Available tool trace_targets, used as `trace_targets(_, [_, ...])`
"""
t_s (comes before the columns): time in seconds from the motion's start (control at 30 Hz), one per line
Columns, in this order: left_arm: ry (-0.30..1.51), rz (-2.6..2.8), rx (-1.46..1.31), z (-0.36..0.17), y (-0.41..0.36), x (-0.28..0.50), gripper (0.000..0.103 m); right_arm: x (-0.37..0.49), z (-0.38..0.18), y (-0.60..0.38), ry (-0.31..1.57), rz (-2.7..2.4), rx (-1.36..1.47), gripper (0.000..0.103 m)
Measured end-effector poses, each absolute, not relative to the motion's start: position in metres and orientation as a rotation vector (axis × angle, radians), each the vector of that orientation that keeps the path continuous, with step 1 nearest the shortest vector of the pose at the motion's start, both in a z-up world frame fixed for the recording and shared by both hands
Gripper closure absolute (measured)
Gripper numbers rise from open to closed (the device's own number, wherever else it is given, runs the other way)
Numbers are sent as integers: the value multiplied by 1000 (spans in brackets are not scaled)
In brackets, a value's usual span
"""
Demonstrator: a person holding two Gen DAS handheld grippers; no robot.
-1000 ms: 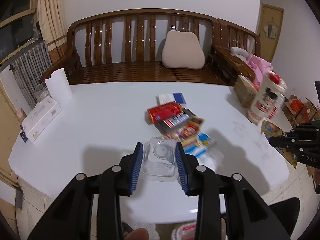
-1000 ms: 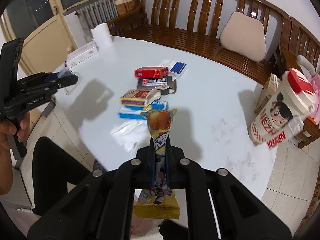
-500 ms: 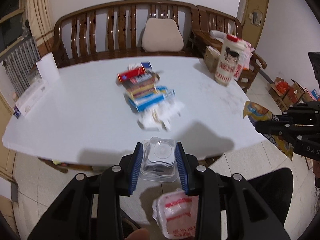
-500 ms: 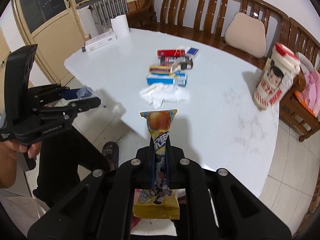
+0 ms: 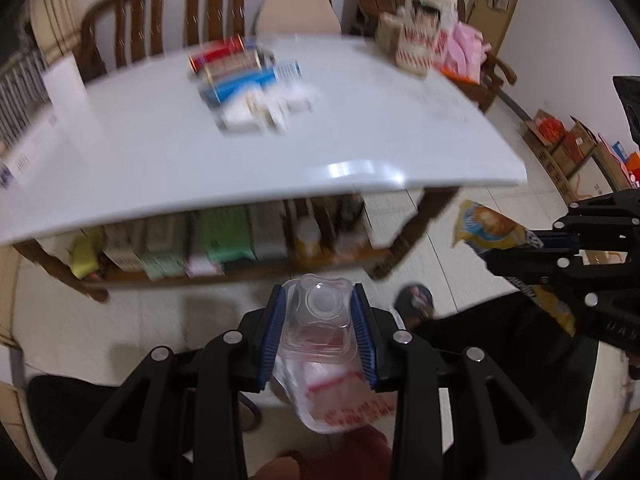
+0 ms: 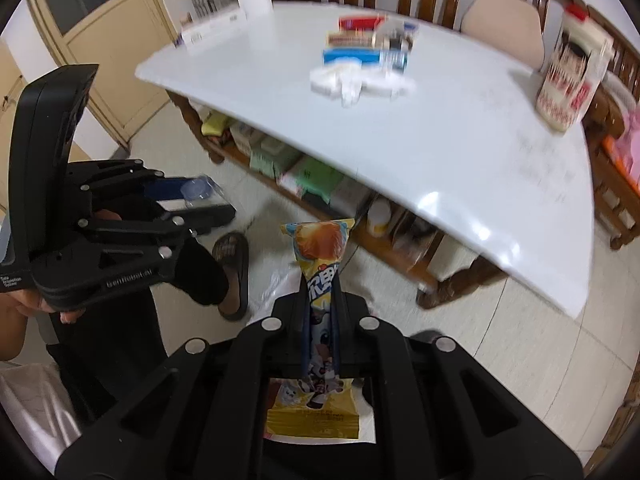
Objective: Collect trash
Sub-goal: 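Carry the wrapper and tray down toward the white plastic bag on the floor, then open both grippers over the bag, dropping the wrapper and tray inside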
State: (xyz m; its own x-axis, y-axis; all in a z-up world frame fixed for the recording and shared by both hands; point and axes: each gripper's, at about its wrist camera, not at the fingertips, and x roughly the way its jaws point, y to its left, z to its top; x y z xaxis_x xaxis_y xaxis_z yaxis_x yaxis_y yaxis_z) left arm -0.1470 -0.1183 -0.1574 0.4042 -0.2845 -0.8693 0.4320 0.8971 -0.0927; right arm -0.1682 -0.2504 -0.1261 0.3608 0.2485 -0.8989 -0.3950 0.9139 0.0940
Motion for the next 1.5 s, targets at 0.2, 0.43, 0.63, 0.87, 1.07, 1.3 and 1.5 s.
trace_targets(0.2, [1195,-471,174,-225,-135,-153,70,-170,-188,-251,1234,387,-144,95])
trace_targets(0.43, [1452,-435,116,-335,-141,-140,70,-154,-285,-248,1406,371,-136,95])
trace_targets(0.63, [1578,-401,94,-397,-143,-135,69,-140,-362,-247,1513,378,-67,95])
trace_targets(0.87, [1634,-351,139,-442,-145,-132,69,-131,-427,-238,1597,341,-37,95])
trace_targets(1.07, [1655,-315,161,-460,-139,-130,52,-125,-441,-239,1642,333,-34,88])
trace_targets(1.3, [1674,-269,145,-465,-127,-127,29,-118,-444,-260,1646,265,11,46])
trace_targets(1.5, [1646,-267,130,-452,-126,-124,23,-119,-430,-264,1624,265,46,41])
